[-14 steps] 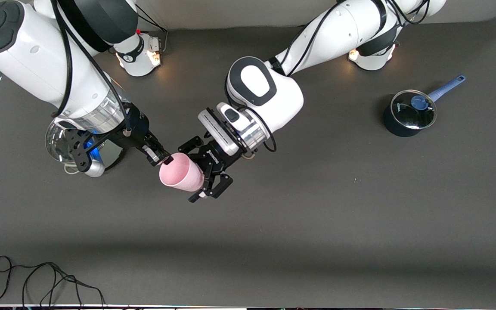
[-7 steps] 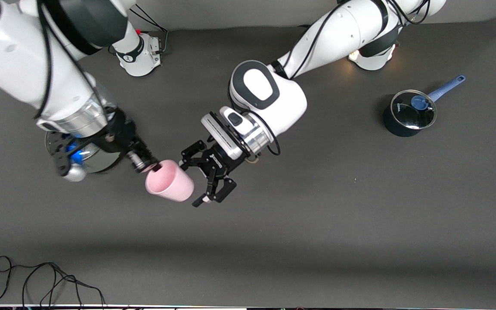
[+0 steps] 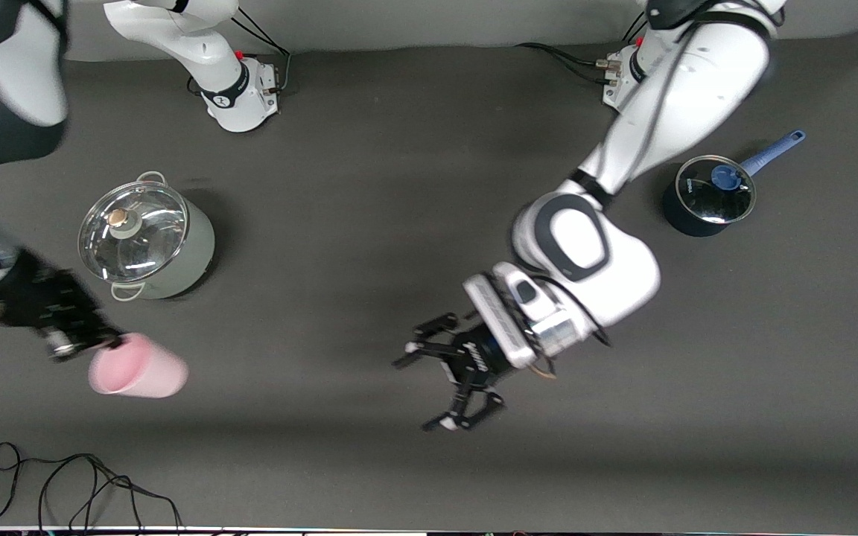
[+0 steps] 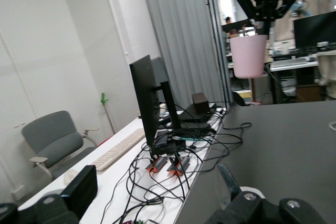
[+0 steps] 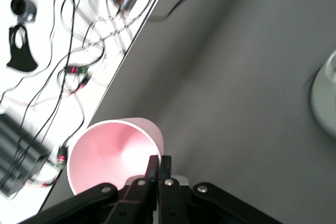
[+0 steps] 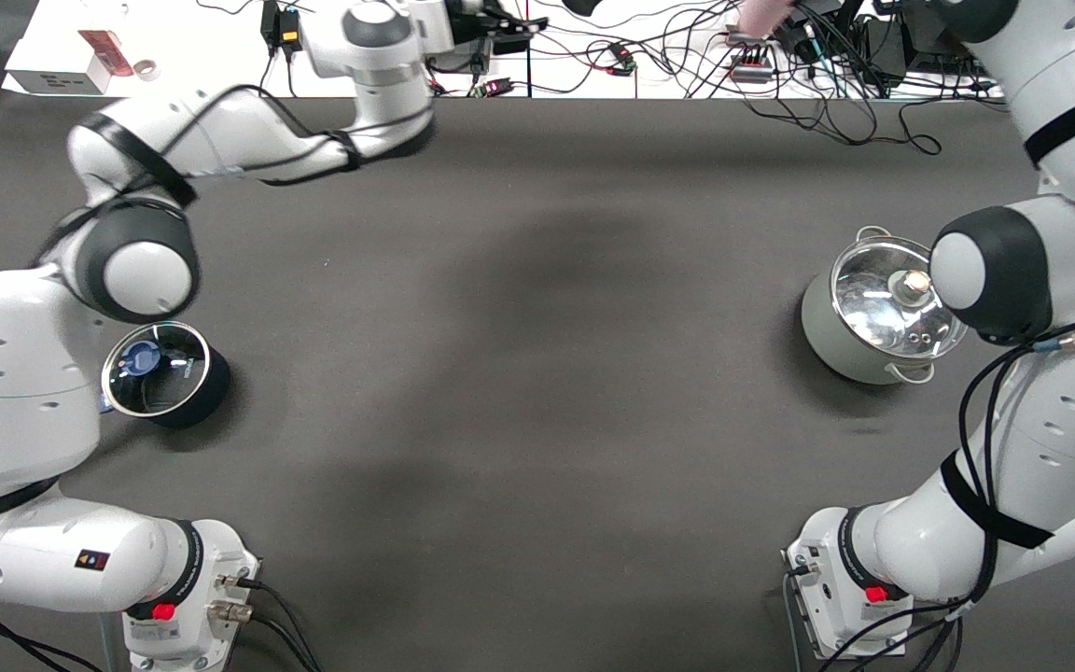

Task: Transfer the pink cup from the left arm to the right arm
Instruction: 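Open the left gripper and withdraw it while the right gripper pulls the cup away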

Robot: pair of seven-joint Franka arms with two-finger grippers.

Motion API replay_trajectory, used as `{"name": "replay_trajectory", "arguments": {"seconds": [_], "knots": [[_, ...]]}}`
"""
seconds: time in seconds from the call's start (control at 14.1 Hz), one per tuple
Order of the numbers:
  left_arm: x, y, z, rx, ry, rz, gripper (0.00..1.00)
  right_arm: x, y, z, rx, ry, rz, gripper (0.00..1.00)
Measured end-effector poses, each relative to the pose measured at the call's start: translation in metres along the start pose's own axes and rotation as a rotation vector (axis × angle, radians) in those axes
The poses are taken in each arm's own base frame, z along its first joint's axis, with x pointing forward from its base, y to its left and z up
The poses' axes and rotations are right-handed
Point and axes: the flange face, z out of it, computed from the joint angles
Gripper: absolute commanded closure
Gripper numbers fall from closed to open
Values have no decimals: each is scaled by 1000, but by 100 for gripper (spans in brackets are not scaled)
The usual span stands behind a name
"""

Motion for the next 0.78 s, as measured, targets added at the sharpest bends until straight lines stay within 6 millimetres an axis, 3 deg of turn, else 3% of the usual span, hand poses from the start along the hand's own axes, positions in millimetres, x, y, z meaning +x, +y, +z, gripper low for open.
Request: {"name": "replay_trajectory", "arguments": {"seconds": [0.21, 0.5, 0.64, 0.78], "knots": [[-33, -46, -58, -168, 3, 38, 0, 64, 42, -3, -65, 36, -214, 100], [-72, -98, -163, -454, -154, 11, 0, 112, 90, -2, -161, -24, -652, 100], [-82, -113, -221, -569, -238, -62, 0, 133, 114, -1, -181, -78, -836, 100], [-83, -120, -267, -644, -356, -120, 0, 141, 125, 10, -192, -122, -915, 100]]}}
